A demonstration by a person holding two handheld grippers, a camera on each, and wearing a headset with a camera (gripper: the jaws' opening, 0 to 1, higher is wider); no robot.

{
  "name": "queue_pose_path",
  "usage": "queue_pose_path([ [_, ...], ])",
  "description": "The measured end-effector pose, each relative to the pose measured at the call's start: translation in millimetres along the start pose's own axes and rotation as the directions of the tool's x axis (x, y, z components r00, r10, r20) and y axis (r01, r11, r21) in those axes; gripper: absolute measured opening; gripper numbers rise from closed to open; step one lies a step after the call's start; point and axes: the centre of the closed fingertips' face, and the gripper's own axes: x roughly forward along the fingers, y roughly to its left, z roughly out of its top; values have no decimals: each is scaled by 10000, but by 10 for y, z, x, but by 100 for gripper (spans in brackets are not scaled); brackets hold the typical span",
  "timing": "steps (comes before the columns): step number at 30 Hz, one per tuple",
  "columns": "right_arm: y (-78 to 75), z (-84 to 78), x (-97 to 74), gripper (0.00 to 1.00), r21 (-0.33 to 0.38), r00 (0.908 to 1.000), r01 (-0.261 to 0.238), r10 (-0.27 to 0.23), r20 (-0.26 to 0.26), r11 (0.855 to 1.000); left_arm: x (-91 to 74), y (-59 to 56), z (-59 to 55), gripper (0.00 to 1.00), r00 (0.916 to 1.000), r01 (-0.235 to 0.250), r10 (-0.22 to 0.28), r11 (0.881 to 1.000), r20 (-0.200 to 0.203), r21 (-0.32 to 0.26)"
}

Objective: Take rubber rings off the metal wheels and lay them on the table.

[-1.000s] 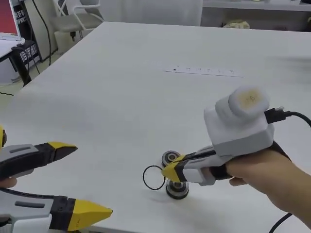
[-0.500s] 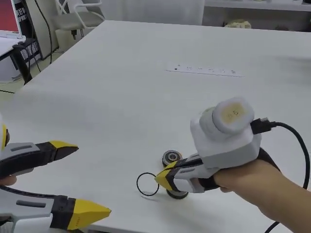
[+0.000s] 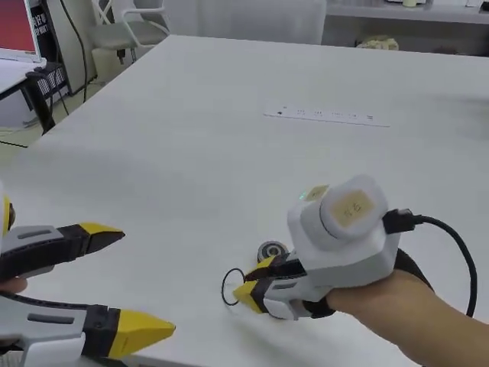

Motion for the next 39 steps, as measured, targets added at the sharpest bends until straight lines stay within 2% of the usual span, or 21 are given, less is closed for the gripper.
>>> queue_pose_path([
  [4,7,14,6,20,-93,10000,-42,43,84,9999,0,3,-4,80,10000,-9,9,10000,-19,-9],
  [9,86,-20,42,32,-178,9991,-422,420,-84,9990,1,1,-14,79,10000,16,-17,10000,-84,-50],
  [11,95,-20,51,36,-500,9993,-368,363,-98,9981,1,-5,-16,77,9999,45,-45,10000,-112,-6],
  [16,87,-17,44,41,-596,9994,-335,328,-116,9977,1,-6,-9,78,10000,51,-52,10000,-58,-66],
  [26,-52,20,-28,42,-174,9999,-61,63,109,9998,2,-6,-7,78,10000,56,-56,9999,-20,-146],
  [35,-247,96,-174,41,360,9980,342,-360,519,9988,0,-1,-12,78,10000,17,-18,9998,-37,-194],
  [39,-357,147,-251,40,847,9942,560,-634,869,9948,0,2,-11,78,10000,4,-4,9998,-25,-213],
])
